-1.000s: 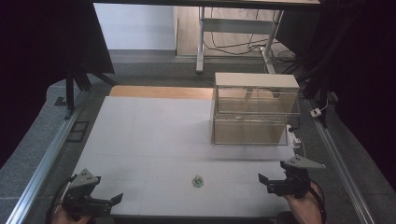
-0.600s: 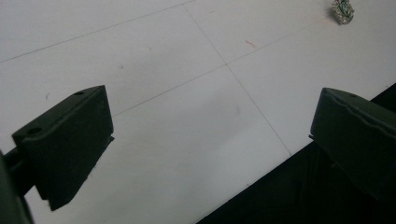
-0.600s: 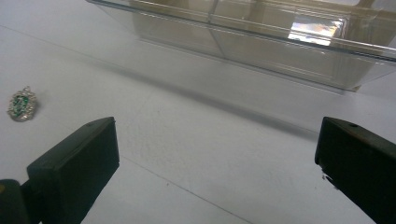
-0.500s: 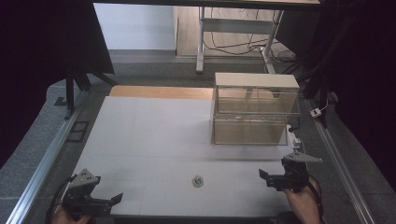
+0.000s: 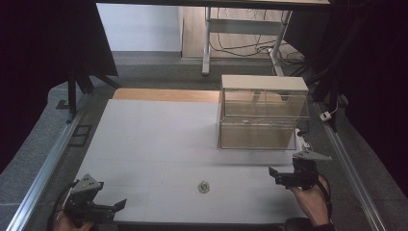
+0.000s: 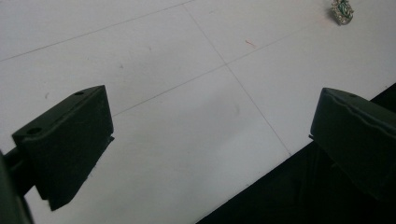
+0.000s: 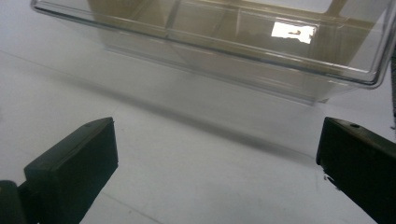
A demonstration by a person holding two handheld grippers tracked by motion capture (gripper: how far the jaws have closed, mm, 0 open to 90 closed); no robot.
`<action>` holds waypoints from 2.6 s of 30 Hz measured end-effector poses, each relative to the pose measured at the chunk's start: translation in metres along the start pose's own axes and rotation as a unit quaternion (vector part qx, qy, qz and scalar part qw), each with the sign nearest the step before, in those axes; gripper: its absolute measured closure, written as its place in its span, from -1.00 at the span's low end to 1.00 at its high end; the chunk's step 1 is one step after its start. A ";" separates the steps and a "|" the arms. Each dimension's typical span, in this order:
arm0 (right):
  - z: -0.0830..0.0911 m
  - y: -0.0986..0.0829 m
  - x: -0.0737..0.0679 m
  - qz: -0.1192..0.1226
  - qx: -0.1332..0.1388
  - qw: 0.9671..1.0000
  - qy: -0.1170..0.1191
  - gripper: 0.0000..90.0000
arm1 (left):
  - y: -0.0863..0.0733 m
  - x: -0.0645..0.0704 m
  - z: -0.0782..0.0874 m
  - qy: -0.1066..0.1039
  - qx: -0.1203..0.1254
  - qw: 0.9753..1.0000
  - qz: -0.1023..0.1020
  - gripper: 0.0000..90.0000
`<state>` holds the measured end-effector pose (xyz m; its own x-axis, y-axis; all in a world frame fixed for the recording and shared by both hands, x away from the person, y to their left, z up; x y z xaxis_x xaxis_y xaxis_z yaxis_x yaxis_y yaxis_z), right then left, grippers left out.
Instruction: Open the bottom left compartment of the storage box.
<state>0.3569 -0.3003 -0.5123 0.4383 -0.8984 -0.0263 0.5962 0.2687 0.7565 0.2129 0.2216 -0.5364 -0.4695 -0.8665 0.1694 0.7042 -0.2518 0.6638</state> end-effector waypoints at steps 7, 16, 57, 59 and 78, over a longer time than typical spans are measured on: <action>-0.008 0.002 0.012 -0.004 -0.005 1.000 -0.008 -1.00 | 0.000 0.000 0.000 -0.001 0.000 1.000 0.000 -1.00; -0.019 0.000 0.035 -0.005 -0.013 0.999 -0.034 -1.00 | 0.000 0.000 0.000 -0.003 -0.001 1.000 0.001 -1.00; -0.030 0.007 0.080 -0.010 -0.040 0.999 -0.023 0.99 | 0.000 -0.001 -0.003 -0.011 -0.010 1.000 0.004 -1.00; -0.028 0.007 0.080 -0.009 -0.039 0.999 -0.026 1.00 | 0.000 -0.001 -0.002 -0.011 -0.010 1.000 0.004 -1.00; -0.010 0.010 0.081 -0.022 -0.010 1.000 -0.020 1.00 | 0.001 -0.001 -0.003 -0.013 -0.011 1.000 0.003 -1.00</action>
<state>0.4054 -0.3672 -0.5133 0.3845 -0.9225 -0.0340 0.6282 0.2346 0.7418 0.2152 0.2207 -0.5382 -0.4786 -0.8568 0.1918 0.7181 -0.2563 0.6470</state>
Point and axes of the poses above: each handheld gripper's, and its own axes: z roughly backward along the jaws, y roughly out of its top, x roughly to its right, the point moved 8 cm from there along -z, roughly forward along the jaws
